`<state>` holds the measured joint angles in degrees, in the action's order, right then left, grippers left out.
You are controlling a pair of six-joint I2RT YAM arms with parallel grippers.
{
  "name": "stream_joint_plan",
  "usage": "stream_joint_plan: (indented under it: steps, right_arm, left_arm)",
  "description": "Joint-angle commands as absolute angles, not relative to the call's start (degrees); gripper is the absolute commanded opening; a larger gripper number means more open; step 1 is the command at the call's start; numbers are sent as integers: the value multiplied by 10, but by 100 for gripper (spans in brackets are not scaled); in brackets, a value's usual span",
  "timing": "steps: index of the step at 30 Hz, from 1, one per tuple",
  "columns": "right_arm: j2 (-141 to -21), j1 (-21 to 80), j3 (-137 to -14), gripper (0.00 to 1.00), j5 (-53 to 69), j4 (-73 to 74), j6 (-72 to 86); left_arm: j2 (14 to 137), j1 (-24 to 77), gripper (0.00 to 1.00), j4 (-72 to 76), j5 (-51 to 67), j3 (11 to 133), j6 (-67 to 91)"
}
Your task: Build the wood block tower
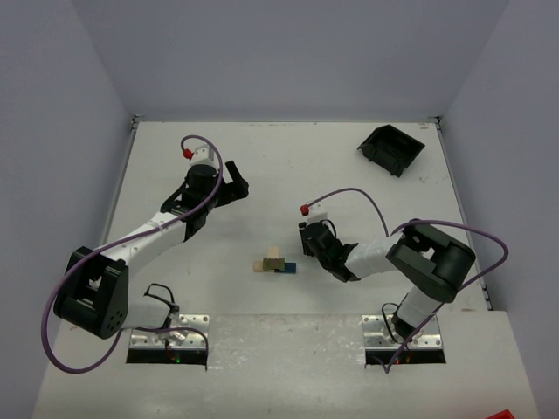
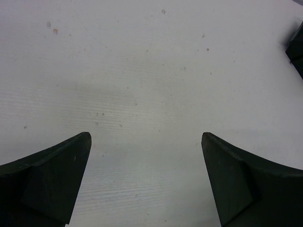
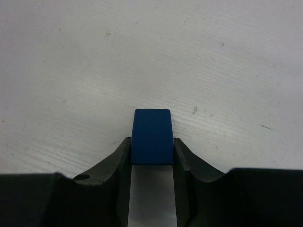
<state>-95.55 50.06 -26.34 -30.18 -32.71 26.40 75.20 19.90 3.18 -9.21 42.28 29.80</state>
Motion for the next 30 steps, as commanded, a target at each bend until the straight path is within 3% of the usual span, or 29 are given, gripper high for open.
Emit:
stream_joint_plan:
  steps: [1,5,10,23,30]
  right_arm:
    - [-925,501,-320,23,-313,-237,241]
    - [-898,482,-444,20,-288,39,251]
    - [-891,426,-542,15,-222,265,234]
    - [-868,406,-595,19,-143,595,126]
    - [-957,407,-655,17,-124,664,75]
  left_arm:
    - [734,195,100,53,-93,422,289]
    - [734,195,100,48,-92,426,285]
    - [702,195,100,33,-102,424,288]
    - [538,195,100,-145,-405,408,436]
    - [529,195,100,-139,-404,399,424]
